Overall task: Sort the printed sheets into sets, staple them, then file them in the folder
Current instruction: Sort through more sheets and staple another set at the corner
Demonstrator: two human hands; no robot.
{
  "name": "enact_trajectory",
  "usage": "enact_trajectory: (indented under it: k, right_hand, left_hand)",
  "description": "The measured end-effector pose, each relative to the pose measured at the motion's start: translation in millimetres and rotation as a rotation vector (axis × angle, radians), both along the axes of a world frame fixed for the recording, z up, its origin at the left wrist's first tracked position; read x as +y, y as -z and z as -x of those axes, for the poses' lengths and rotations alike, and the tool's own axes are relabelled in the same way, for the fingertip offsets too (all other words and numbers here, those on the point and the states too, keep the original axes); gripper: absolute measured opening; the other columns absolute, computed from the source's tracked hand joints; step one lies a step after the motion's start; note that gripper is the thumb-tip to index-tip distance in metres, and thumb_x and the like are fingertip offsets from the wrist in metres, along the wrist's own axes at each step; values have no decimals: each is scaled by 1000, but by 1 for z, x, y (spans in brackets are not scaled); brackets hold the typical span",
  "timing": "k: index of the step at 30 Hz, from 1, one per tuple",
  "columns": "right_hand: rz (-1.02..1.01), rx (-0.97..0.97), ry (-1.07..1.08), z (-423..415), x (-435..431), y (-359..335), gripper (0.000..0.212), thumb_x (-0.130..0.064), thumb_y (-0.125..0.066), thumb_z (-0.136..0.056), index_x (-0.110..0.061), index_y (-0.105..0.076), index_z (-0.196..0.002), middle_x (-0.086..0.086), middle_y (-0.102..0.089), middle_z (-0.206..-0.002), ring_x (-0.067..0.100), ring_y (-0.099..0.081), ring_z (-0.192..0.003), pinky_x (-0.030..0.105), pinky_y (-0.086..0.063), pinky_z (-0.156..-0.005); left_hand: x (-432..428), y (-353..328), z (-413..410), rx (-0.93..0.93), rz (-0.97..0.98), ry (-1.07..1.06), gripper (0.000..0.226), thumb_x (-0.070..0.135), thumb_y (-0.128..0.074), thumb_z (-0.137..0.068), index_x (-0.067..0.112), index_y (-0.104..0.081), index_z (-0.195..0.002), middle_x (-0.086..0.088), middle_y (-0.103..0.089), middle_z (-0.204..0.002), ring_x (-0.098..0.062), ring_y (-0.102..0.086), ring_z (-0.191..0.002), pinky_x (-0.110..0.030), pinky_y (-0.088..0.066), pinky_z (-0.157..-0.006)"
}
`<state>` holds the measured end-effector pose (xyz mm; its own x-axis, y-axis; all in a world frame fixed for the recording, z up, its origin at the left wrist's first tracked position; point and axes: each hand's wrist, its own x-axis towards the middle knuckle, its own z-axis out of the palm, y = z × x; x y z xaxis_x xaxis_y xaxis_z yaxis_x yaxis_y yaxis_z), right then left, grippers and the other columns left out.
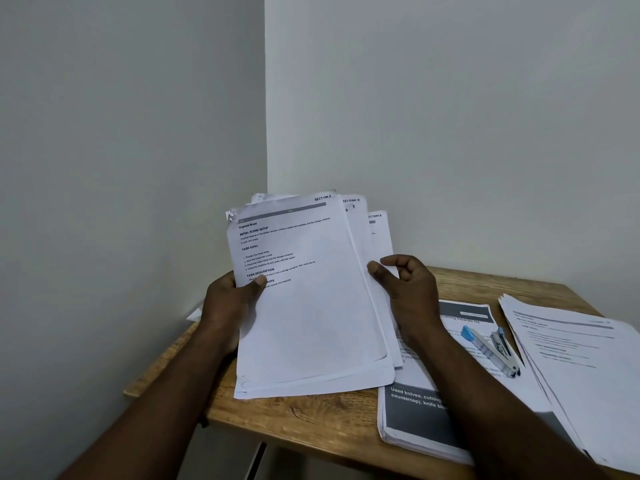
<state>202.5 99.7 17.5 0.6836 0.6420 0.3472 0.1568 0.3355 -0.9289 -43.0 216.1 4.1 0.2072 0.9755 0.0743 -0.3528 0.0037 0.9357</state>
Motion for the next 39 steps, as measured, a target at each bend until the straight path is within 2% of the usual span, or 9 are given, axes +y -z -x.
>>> enact_trajectory:
  k: [10, 14, 17, 19, 22, 26, 30, 37, 39]
  right_hand:
    - [-83, 75, -25, -5, -1, -6, 17, -8, -80, -91, -21, -77, -101, -8, -82, -96, 7, -73, -100, 31, -54, -98]
    - [-43, -19, 88, -10, -1, -3, 19, -11, -79, -93, -30, -78, -94, -3, -81, -105, 17, -72, -112, 43, -56, -103]
    - [12, -73, 84, -7, 0, -2, 20, -14, -74, -97, -34, -80, -95, -7, -80, -110, 15, -71, -113, 38, -56, -103]
    - [69, -42, -10, -2, -2, -5, 8, -28, -74, -99, -30, -81, -96, -7, -80, -106, 15, -72, -110, 33, -56, -98]
    - [144, -60, -143, 1, -1, -3, 27, -42, -77, -95, -16, -82, -87, 4, -81, -95, 17, -72, -89, 34, -54, -88]
    - [138, -79, -156, 1, -3, -3, 25, -32, -87, -86, -7, -80, -88, 17, -80, -95, 25, -71, -84, 51, -59, -91]
    - [124, -37, -120, -1, -9, -8, 13, -22, -89, -84, -13, -80, -87, 2, -82, -87, 13, -75, -76, 34, -59, -79]
    - [126, 52, -148, 0, -5, -7, 38, -28, -80, -93, 9, -72, -94, 13, -74, -85, 24, -64, -77, 37, -52, -78]
    - [130, 62, -146, 1, -6, -9, 31, -25, -77, -97, 6, -74, -91, 7, -75, -82, 21, -66, -74, 31, -53, -74]
  left_hand:
    - [-6, -6, 0, 86, -41, -74, 15, 2, -66, -100, 15, -70, -108, 7, -75, -98, -14, -72, -84, -22, -53, -64]
    - [-7, -5, 0, 100, -59, -77, 18, 3, -65, -101, 17, -68, -112, 9, -73, -98, -16, -71, -92, -24, -51, -67]
    - [-5, -4, 1, 99, -66, -78, 19, 2, -65, -101, 17, -69, -113, 9, -74, -100, -15, -71, -91, -23, -51, -67]
    - [-3, -3, 1, 95, -60, -72, 21, 2, -65, -101, 17, -69, -115, 7, -75, -102, -16, -72, -92, -23, -53, -68]
    - [-2, -3, 1, 87, -73, -59, 25, 0, -64, -100, 16, -69, -118, 5, -76, -106, -17, -73, -92, -23, -57, -65]
    - [3, 1, 0, 47, -58, -33, 30, -3, -65, -99, 11, -68, -125, -5, -78, -117, -26, -75, -101, -32, -61, -78]
    - [4, 3, 1, 46, -62, -35, 30, -1, -66, -99, 11, -69, -127, -3, -78, -118, -27, -75, -105, -37, -59, -84]
    - [4, 5, 1, 34, -41, -56, 24, 4, -65, -101, 11, -72, -123, -3, -79, -114, -26, -75, -106, -37, -57, -88]
    - [3, 4, 0, 40, -44, -59, 22, 5, -65, -102, 11, -72, -121, -2, -79, -112, -24, -75, -102, -35, -57, -83]
